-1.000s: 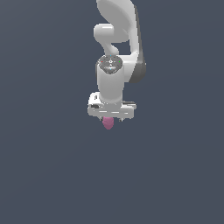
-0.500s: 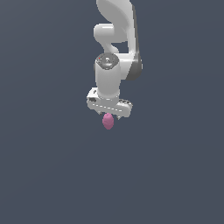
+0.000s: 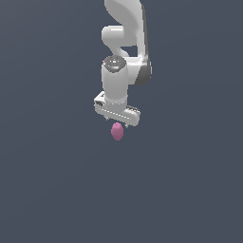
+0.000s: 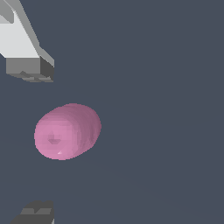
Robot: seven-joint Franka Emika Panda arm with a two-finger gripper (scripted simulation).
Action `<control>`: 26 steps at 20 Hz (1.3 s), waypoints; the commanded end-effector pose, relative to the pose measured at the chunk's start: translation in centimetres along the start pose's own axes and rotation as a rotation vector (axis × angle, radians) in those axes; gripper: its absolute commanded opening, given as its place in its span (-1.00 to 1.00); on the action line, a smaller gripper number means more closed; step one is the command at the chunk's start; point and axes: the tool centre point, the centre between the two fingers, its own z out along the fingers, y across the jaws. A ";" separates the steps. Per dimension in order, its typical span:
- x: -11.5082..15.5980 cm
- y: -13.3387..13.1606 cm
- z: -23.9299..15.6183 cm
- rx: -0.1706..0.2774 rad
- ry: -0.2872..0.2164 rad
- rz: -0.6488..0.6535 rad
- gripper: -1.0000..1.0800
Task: Pick up the object and move it to a goal position.
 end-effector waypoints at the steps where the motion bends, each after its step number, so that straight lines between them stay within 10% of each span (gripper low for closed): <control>1: -0.1 0.1 0.0 0.001 0.001 0.013 0.92; 21: -0.2 0.1 5.0 0.000 0.001 0.013 0.92; 22: -0.2 0.1 5.0 0.000 0.001 0.013 -1.00; 26: -0.2 0.1 5.0 0.000 0.001 0.013 -1.00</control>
